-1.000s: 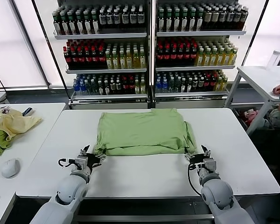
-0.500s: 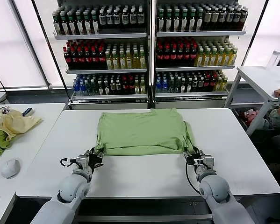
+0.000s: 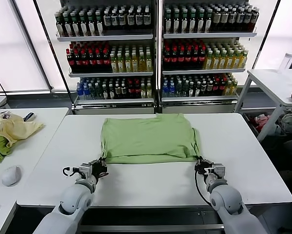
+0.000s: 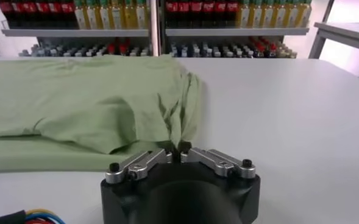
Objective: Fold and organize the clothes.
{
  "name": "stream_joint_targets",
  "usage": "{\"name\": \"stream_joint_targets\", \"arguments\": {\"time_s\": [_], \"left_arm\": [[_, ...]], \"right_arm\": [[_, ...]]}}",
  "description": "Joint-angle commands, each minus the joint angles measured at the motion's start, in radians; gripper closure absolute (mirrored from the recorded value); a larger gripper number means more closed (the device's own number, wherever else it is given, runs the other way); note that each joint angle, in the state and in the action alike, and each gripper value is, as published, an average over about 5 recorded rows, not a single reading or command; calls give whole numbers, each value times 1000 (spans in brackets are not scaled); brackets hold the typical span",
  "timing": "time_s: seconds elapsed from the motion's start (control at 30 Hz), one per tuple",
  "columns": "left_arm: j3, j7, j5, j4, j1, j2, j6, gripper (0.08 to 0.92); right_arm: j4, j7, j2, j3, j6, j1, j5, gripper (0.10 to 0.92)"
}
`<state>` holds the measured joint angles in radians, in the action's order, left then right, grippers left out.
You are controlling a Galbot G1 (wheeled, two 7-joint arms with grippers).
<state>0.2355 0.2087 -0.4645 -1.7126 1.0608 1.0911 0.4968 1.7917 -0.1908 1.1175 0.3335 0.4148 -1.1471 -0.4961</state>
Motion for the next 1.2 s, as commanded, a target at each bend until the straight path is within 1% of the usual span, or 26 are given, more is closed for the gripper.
{"name": "stream_joint_targets", "arguments": {"time_s": [0.03,0.2,0.3,0.43,0.57,0.67,0.83,0.93,1.0,1.07,1.2], "left_arm": [[50,7,14,-220,181,-19,7,894],[79,11,51,-359,355,-30,11,894],[101,16,72,-421,434,-28,15,894],[130,25,89,-467,494,-29,32,894],[146,28,95,-493,518,-39,55,893],[156,27,98,-517,523,-50,69,861],[184,25,90,-552,518,-75,78,745],[198,26,69,-547,487,-100,78,658],[199,28,52,-526,451,-117,72,580],[189,30,35,-489,402,-132,63,528],[145,37,3,-378,261,-143,47,407]], "right_arm": [[207,1,-12,74,-4,-201,24,885],[328,4,-6,139,-12,-360,85,885],[381,2,-2,168,-12,-443,126,885],[421,-9,6,184,12,-513,176,885],[443,-17,17,188,54,-537,206,873],[475,-18,21,199,54,-550,222,811],[536,-20,19,230,13,-550,229,665],[543,-20,8,240,0,-504,210,579],[526,-17,-6,240,2,-457,187,518],[491,-15,-24,231,6,-393,163,466],[377,-24,-62,175,29,-188,92,345]]}}
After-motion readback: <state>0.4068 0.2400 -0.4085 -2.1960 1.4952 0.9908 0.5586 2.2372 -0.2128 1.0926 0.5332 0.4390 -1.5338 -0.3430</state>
